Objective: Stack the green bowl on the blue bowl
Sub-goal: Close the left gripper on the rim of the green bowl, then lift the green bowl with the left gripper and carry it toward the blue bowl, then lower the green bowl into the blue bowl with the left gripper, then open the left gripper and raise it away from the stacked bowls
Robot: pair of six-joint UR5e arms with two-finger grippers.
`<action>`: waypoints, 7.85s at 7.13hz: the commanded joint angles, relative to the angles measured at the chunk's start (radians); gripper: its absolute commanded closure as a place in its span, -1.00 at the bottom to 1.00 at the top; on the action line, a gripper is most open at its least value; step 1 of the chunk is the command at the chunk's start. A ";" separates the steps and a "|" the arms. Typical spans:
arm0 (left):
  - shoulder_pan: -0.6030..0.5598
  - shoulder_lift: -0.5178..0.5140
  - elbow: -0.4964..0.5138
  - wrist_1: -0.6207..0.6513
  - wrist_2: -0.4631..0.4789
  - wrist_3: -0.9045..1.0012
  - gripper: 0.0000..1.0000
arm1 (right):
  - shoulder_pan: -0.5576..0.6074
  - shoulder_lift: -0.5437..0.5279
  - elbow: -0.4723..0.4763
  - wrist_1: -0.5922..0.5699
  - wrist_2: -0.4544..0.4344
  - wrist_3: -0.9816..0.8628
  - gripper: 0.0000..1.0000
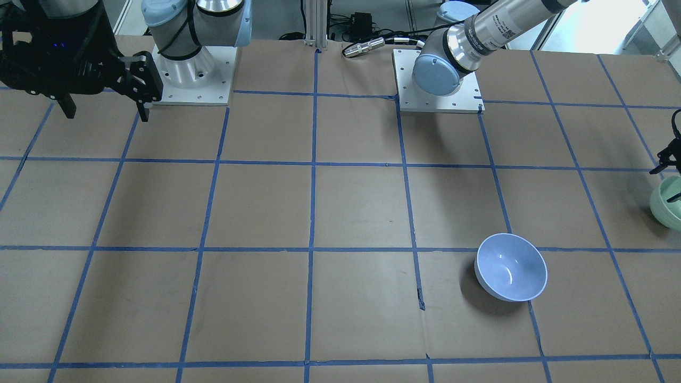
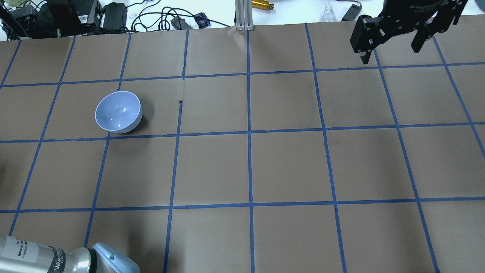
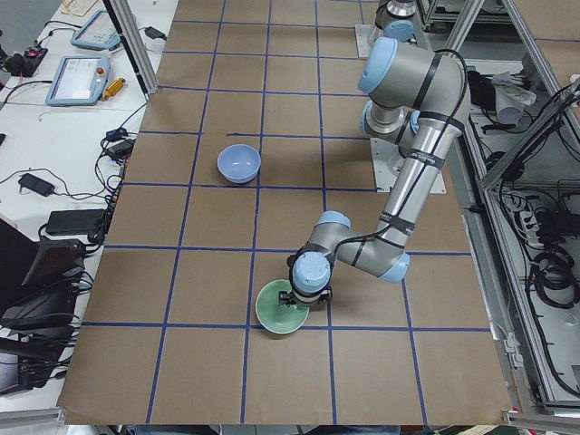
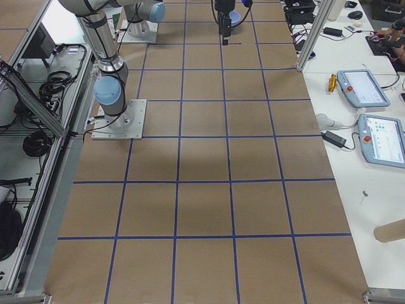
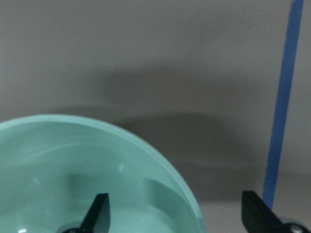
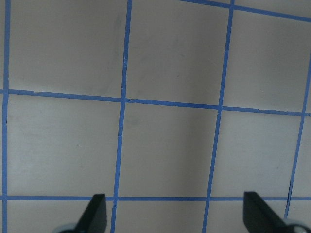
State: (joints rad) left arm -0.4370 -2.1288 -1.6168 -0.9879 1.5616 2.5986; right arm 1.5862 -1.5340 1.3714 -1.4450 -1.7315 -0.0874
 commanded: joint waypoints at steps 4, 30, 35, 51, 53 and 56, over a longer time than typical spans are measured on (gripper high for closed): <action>0.011 0.006 -0.006 0.000 0.000 0.005 0.03 | 0.000 0.000 0.000 0.000 0.001 0.000 -1.00; -0.721 0.388 -0.078 -0.206 -0.120 -0.503 1.00 | 0.000 0.000 0.000 0.000 0.000 0.000 -1.00; -0.770 0.400 -0.276 -0.040 -0.112 -0.549 1.00 | 0.000 0.000 0.000 0.000 0.001 0.000 -1.00; -0.824 0.562 -0.073 -0.464 -0.110 -1.037 -1.00 | 0.000 0.000 0.000 0.000 0.000 0.000 -1.00; -0.934 0.582 0.041 -0.601 -0.101 -1.359 -1.00 | 0.000 0.000 0.000 0.000 0.000 0.000 -1.00; -0.967 0.593 0.069 -0.614 -0.100 -1.645 -1.00 | 0.000 0.000 0.000 0.000 0.000 0.000 -1.00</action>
State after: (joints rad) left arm -1.3955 -1.5379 -1.5554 -1.5974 1.4631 1.0658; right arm 1.5861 -1.5340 1.3714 -1.4450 -1.7319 -0.0874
